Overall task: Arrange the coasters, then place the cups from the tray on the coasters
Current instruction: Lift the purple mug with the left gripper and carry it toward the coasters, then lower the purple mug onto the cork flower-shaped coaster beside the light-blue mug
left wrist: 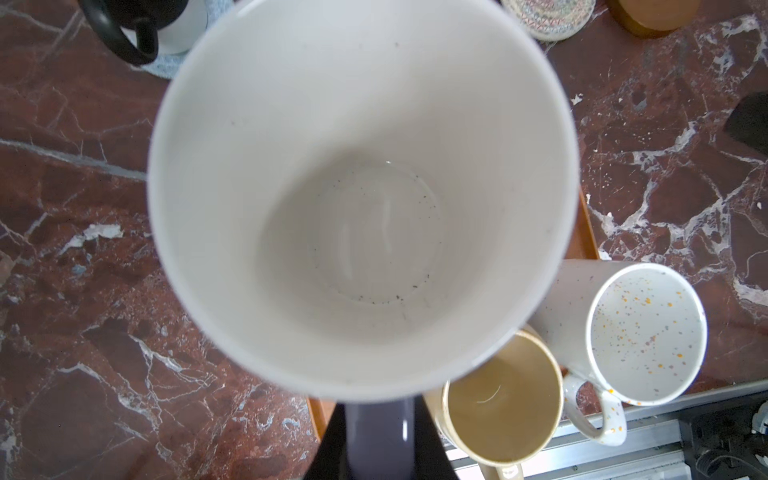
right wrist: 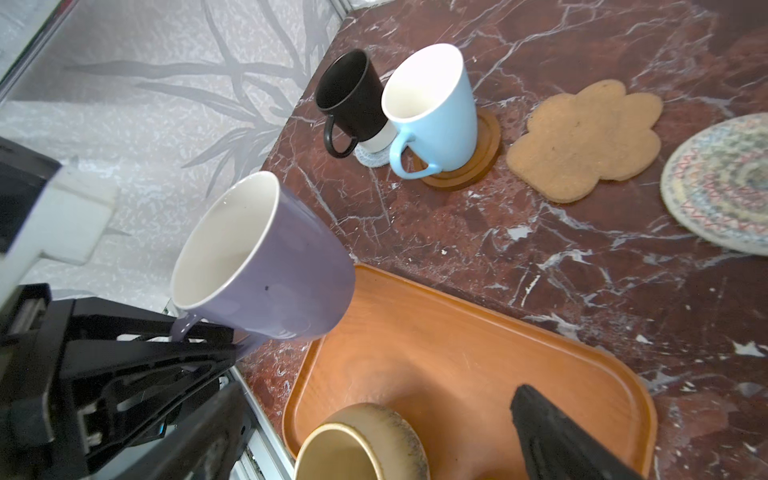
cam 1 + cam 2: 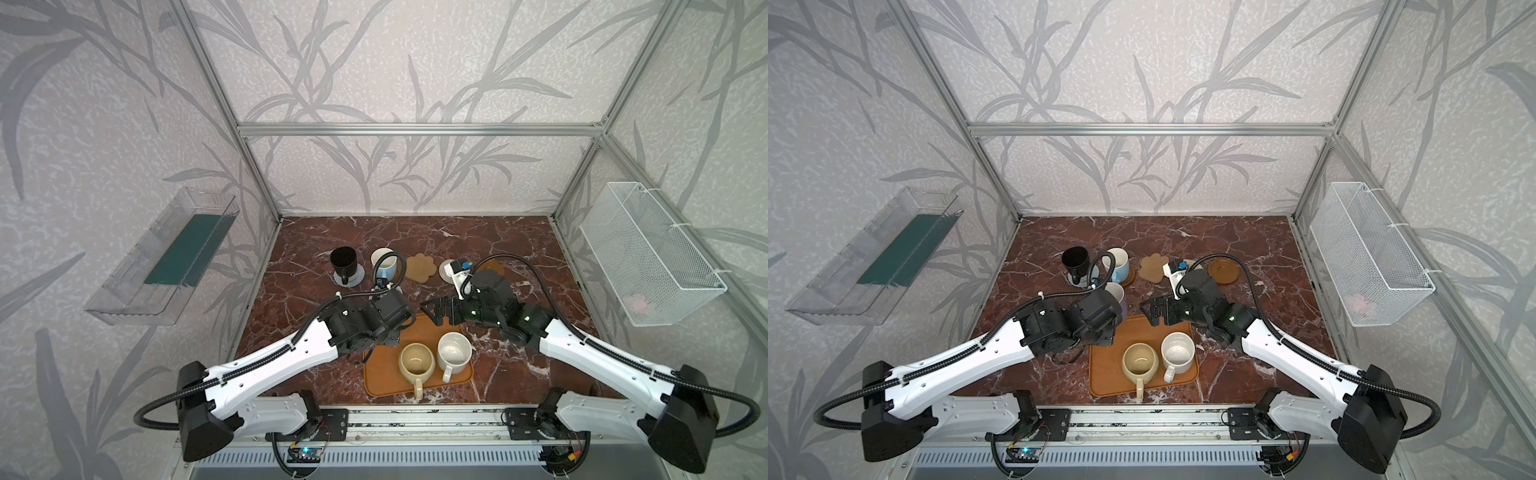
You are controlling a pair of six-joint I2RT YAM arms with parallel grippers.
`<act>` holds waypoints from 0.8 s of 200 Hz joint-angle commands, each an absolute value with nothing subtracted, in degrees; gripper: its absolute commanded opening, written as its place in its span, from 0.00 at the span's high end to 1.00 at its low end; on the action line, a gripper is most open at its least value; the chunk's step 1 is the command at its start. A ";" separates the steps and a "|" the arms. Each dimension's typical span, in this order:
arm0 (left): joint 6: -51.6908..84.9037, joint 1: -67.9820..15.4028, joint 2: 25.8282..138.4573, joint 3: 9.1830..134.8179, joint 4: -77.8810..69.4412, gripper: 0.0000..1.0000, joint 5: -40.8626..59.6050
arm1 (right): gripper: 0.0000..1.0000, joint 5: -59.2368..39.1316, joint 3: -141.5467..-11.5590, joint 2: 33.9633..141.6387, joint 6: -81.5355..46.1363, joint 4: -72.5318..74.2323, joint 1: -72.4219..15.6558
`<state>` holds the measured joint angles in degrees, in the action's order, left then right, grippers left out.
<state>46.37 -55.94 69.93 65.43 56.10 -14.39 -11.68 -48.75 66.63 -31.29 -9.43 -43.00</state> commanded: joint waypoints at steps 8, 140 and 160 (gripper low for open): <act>41.14 -53.49 72.20 70.95 51.92 1.00 -16.36 | 0.01 -12.00 -51.48 64.52 -29.54 -12.20 -40.01; 32.79 -47.31 91.41 84.79 42.93 1.00 -14.59 | 0.01 -16.86 -50.63 63.46 -27.33 -11.10 -26.63; 32.11 -46.78 93.66 84.59 39.14 1.00 -14.72 | 0.00 -17.38 -50.06 63.78 -27.65 -10.40 -25.71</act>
